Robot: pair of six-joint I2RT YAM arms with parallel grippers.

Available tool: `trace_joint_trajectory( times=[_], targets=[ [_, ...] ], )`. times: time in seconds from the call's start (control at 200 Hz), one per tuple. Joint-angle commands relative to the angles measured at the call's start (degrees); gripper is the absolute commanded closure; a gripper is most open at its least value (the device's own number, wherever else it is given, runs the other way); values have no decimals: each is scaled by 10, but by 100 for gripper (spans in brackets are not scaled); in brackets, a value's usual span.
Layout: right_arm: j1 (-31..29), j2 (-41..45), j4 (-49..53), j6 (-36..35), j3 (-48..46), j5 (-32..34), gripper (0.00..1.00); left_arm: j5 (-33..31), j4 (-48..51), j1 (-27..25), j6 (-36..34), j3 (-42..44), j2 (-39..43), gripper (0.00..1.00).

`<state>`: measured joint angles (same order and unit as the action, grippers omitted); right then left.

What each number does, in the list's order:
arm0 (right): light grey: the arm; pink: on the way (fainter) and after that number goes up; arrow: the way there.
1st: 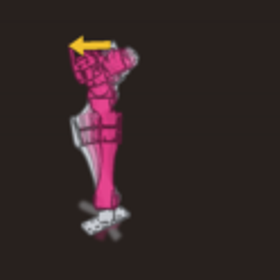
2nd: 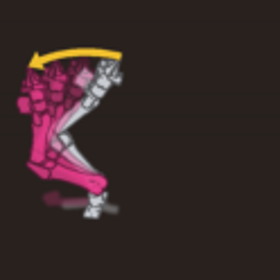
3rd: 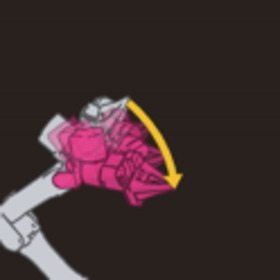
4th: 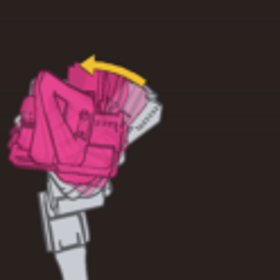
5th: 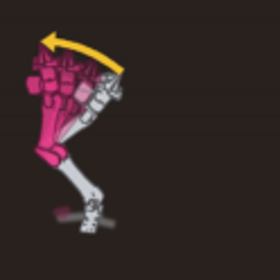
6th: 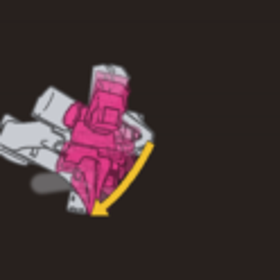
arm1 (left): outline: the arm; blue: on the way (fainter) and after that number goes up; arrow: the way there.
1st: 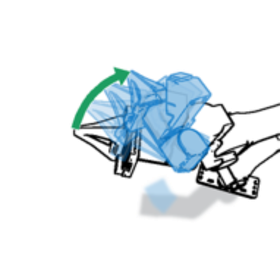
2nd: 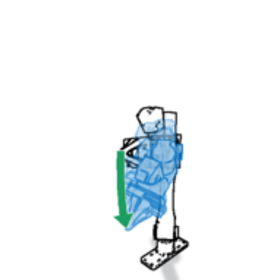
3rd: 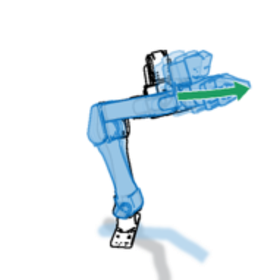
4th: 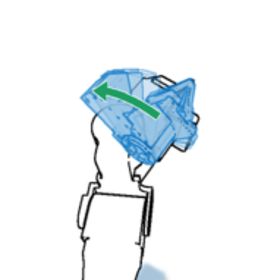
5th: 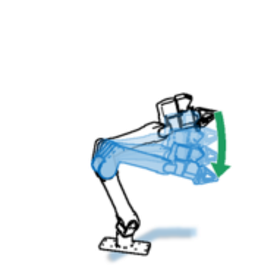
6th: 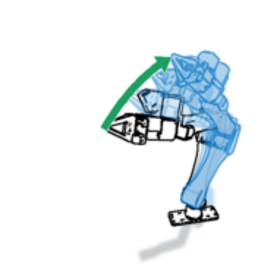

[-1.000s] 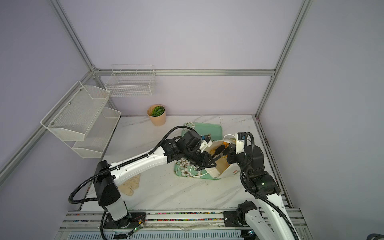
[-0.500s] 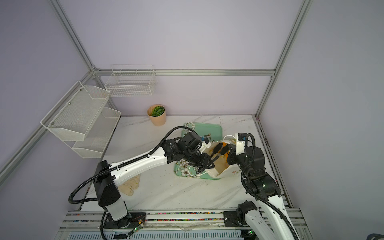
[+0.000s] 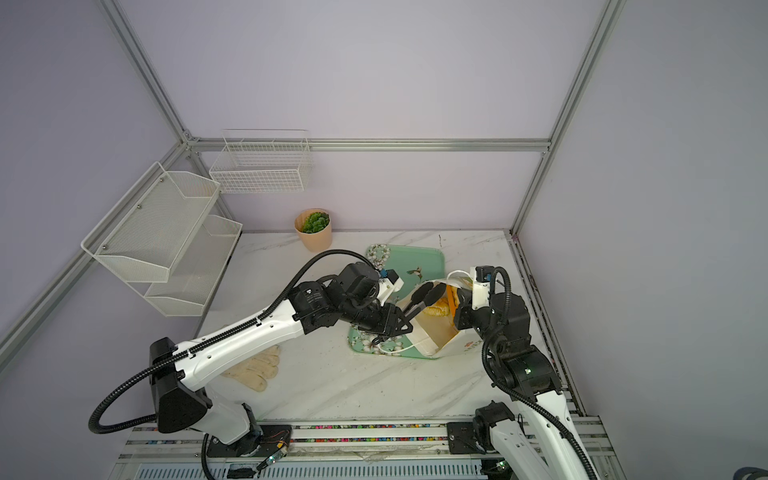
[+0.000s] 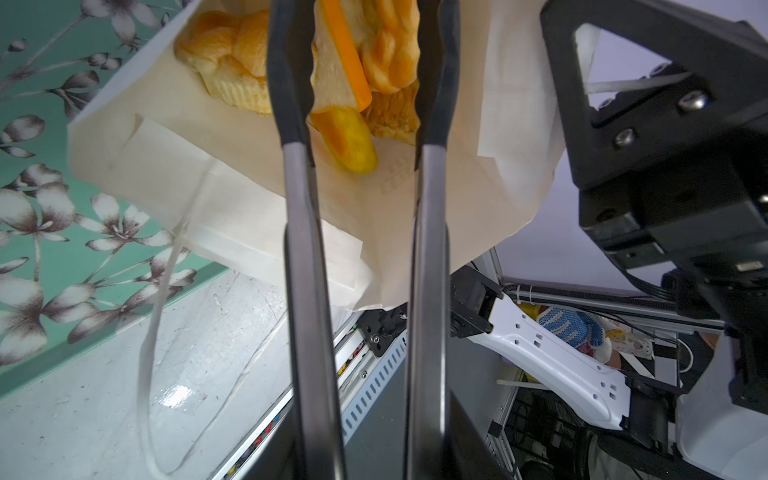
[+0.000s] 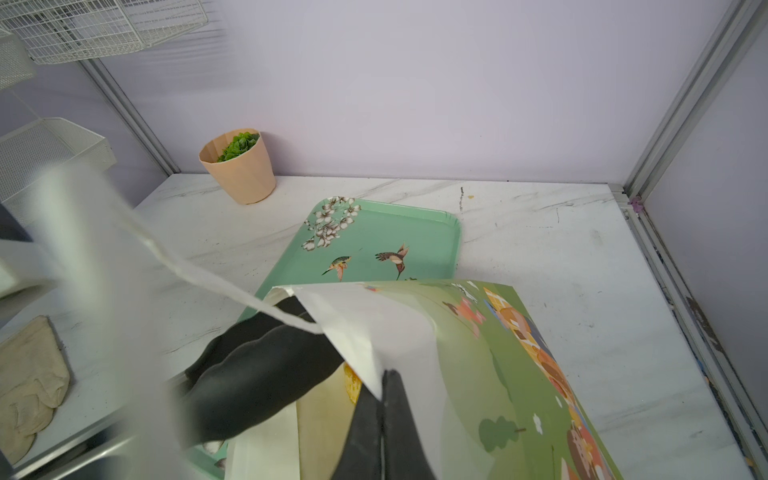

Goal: Take the fake bread out of the paper bag

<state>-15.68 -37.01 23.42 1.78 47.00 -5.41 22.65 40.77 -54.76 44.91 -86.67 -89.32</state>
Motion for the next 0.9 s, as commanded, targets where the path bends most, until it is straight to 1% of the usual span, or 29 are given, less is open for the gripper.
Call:
trace_joint_trajectory(
  times=[0.0, 0.135, 0.39, 0.895],
  targets=[
    [-1, 7, -28, -6, 4, -12, 100, 30, -46, 2, 10, 14, 20, 59],
    [-1, 8, -29, -9, 4, -11, 100, 43, -53, -2, 17, 3, 13, 57],
    [-1, 12, -29, -9, 3, -13, 100, 57, -54, -8, 19, -20, -26, 55],
    [-1, 13, -29, -12, 2, -15, 100, 67, -54, -21, 20, -59, -55, 54]
  ],
)
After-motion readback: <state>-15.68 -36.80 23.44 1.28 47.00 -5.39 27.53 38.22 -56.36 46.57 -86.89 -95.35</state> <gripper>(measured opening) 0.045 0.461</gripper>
